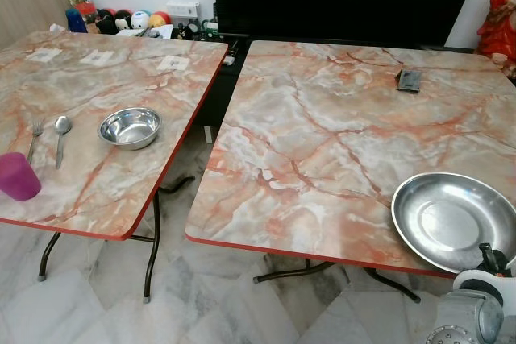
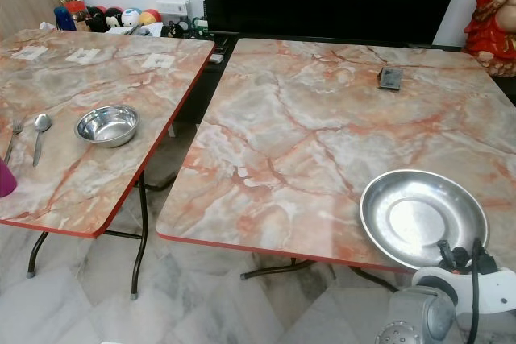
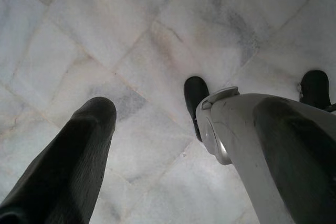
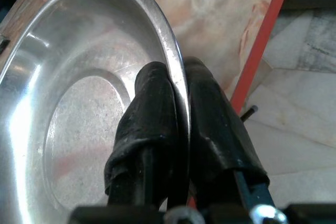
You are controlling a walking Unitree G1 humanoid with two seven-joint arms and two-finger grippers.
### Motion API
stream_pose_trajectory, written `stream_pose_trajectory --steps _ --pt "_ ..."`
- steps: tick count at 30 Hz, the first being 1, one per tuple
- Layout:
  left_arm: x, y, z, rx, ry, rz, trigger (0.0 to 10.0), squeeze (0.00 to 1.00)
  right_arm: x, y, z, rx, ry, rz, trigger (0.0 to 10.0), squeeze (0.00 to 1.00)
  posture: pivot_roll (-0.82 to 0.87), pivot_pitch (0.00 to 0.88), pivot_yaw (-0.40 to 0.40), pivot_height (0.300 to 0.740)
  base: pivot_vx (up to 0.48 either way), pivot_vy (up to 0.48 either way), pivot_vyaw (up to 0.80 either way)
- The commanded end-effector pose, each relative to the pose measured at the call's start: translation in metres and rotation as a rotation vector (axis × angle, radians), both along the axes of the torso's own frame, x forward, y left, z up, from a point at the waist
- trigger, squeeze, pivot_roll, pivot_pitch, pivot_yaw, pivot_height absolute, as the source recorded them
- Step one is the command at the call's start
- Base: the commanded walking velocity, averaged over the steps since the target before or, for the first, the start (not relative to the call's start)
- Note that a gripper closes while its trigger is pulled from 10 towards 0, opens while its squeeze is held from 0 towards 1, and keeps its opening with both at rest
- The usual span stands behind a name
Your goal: Setting the table
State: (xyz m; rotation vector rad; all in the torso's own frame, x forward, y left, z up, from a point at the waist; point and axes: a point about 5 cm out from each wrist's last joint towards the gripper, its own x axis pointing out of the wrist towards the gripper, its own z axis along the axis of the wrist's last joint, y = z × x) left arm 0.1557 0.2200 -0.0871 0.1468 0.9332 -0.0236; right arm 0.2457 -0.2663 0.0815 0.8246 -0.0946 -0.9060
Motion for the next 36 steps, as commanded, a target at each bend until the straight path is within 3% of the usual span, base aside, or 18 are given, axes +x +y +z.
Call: stream_pose_trajectory --steps 1,8,10,13,22,36 --pt "-0.0057 -0.0002 -0.0024 0.007 0.017 -0.011 10.0 0.00 0.0015 0.0043 -0.0009 0.021 -0.001 0.003 10.0 0.26 0.00 0.097 -0.008 0.740 0.000 0.000 0.00" --pt "-0.0063 0.0002 -0.0025 0.007 0.019 -0.011 10.0 0.00 0.0006 0.0042 -0.0045 0.034 0.014 0.002 10.0 0.31 0.00 0.097 -0.009 0.740 0.000 0.000 0.00" --pt "-0.0064 0.0003 -0.0025 0.007 0.019 -0.010 10.0 0.00 0.0009 0.0044 -0.0049 0.035 0.017 0.004 10.0 0.44 0.00 0.097 -0.009 0.740 0.000 0.000 0.00" --pt "-0.0064 -0.0002 -0.0026 0.005 0.020 -0.011 10.0 0.00 0.0005 0.0048 -0.0064 0.048 0.023 -0.001 10.0 0.50 0.00 0.096 -0.009 0.740 0.000 0.000 0.00" --pt "-0.0071 -0.0013 -0.0032 0.006 0.023 -0.012 10.0 0.00 0.0003 0.0053 -0.0071 0.050 0.027 0.003 10.0 0.54 0.00 0.094 -0.009 0.740 0.000 0.000 0.00" --pt "-0.0080 0.0006 -0.0032 0.010 0.027 -0.011 10.0 0.00 0.0053 0.0103 -0.0071 0.062 0.022 0.038 10.0 0.47 0.00 0.092 -0.011 0.740 0.000 0.000 0.00"
